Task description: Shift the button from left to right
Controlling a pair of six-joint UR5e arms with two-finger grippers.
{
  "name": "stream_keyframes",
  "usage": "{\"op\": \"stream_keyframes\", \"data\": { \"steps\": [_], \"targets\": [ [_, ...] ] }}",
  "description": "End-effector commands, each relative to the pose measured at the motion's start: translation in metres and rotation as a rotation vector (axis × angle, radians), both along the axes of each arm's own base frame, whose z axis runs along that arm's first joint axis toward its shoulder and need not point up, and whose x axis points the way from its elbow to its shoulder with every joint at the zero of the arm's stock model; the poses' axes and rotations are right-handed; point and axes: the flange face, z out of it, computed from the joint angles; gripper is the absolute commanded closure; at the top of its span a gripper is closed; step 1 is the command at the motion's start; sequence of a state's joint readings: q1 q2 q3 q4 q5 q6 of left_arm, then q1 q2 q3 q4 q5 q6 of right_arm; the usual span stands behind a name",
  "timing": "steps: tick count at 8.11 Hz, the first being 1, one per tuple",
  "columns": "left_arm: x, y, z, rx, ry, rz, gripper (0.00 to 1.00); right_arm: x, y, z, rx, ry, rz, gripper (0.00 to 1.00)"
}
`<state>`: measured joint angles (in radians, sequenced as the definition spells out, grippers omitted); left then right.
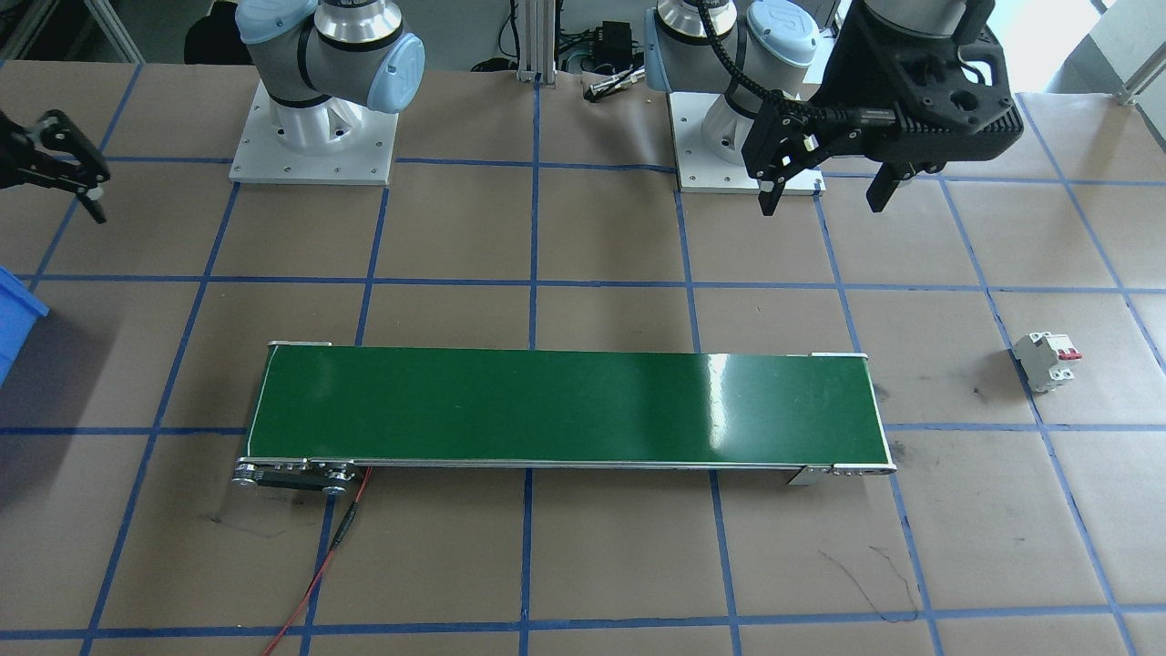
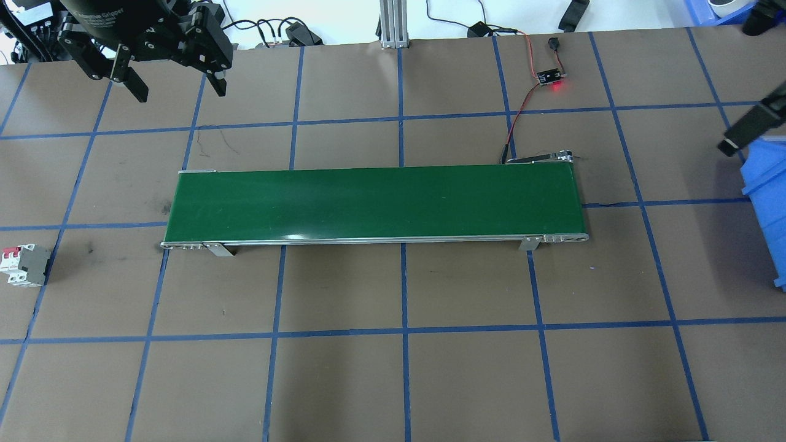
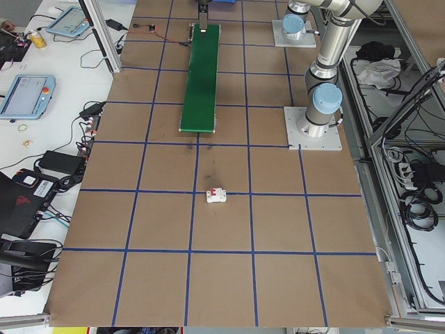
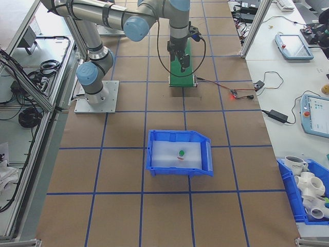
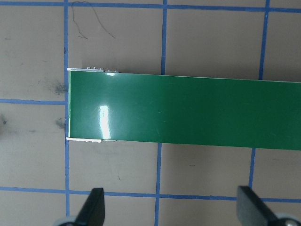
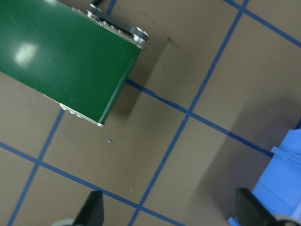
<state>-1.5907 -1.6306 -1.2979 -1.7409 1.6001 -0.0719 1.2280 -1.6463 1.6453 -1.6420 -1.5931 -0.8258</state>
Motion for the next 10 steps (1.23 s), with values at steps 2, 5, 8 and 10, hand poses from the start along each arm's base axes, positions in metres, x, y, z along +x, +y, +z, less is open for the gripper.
{"op": "stream_keyframes", "data": {
  "steps": [2,5,8,10],
  "targets": [
    [0.0,0.0,0.0,-0.001,0.0,0.0,0.0,0.19,0.026,0.003,-0.029,-0.036,-0.265,0.0],
    [0.0,-0.001,-0.001,0.002,-0.001,-0.001,0.0,0.22,0.034,0.0,-0.022,-0.054,-0.332,0.0],
    [0.0,0.0,-0.001,0.0,-0.001,-0.001,0.0,0.219,0.033,-0.002,-0.021,-0.045,-0.331,0.0],
    [0.0,0.0,-0.001,0.002,-0.001,-0.001,0.0,0.219,0.033,-0.002,-0.022,-0.043,-0.328,0.0]
  ]
}}
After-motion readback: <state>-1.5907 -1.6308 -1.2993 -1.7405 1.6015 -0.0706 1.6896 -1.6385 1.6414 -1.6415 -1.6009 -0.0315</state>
